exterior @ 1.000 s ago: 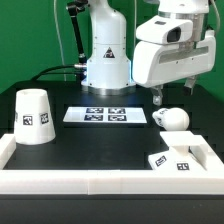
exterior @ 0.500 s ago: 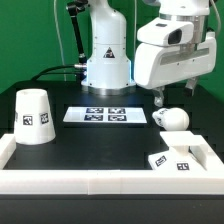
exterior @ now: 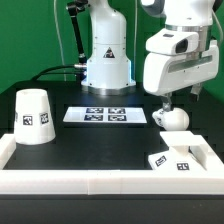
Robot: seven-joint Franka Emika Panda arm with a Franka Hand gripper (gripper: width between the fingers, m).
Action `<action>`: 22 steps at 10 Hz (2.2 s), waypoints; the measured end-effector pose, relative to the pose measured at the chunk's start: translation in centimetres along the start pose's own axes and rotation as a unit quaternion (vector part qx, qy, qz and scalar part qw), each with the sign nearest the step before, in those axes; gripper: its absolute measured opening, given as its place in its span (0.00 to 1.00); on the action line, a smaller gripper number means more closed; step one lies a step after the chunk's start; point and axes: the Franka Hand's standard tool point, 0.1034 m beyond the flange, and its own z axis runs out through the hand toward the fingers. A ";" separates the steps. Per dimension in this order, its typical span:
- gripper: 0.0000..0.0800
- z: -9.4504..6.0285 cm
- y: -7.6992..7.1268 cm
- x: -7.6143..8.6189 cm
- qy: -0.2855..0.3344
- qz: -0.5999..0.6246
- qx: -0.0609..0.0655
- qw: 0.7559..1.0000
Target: Assemble lamp
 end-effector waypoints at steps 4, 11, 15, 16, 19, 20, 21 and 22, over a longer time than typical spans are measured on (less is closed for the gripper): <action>0.87 -0.6 -0.7 -0.1 -0.107 0.034 0.019 0.993; 0.87 0.9 -1.9 -0.9 -0.315 0.057 0.057 0.946; 0.87 1.9 -1.9 -1.4 -0.371 0.057 0.068 0.924; 0.87 1.9 -1.9 -1.4 -0.372 0.057 0.068 0.924; 0.87 2.6 -1.2 -1.7 -0.365 0.065 0.066 0.927; 0.87 3.0 -1.2 -1.8 -0.359 0.065 0.065 0.929; 0.87 3.4 -1.2 -1.8 -0.352 0.067 0.064 0.931; 0.87 3.8 -1.2 -1.8 -0.347 0.070 0.061 0.933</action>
Offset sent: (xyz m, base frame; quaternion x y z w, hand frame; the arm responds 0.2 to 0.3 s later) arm 0.0136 -0.0090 0.0131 -0.0356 -0.1994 0.0515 0.9779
